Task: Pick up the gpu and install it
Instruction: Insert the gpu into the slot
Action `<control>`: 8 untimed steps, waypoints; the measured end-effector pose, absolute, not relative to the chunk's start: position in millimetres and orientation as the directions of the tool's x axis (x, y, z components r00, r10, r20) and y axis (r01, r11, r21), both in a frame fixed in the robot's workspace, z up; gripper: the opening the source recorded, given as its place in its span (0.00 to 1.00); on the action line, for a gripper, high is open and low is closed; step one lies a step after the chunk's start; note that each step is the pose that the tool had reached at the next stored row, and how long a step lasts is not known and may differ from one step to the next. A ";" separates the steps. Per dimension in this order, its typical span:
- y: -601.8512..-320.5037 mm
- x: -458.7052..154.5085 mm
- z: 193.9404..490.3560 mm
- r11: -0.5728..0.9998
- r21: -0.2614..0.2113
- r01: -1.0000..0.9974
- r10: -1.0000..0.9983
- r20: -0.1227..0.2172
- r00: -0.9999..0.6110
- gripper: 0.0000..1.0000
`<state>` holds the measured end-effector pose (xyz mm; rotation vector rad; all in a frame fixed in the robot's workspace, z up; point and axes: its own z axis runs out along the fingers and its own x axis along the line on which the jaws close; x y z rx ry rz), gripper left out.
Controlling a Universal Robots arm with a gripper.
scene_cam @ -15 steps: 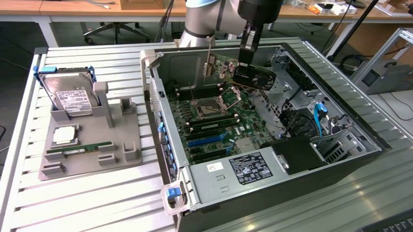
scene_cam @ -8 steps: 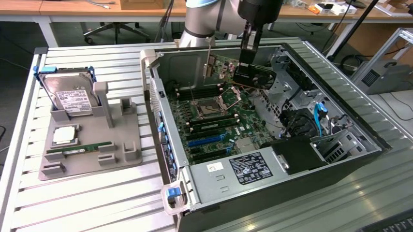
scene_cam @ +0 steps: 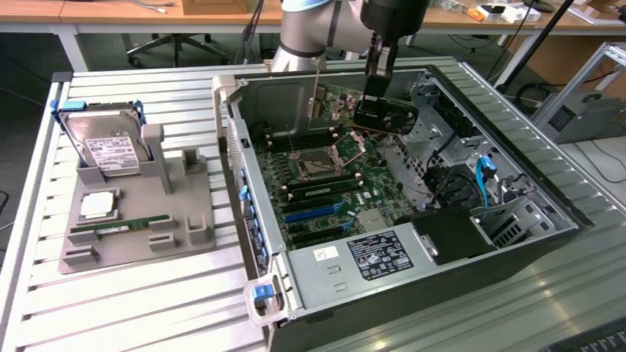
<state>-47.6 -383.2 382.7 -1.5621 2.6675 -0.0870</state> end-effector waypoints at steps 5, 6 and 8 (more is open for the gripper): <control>-383.1 -47.6 382.7 0.475 -0.073 -0.877 -0.880 -0.014 -0.475 0.27; -383.2 -47.6 382.7 0.474 -0.073 -0.878 -0.880 -0.014 -0.474 0.27; -383.2 -47.6 382.6 0.471 -0.073 -0.879 -0.882 -0.014 -0.471 0.27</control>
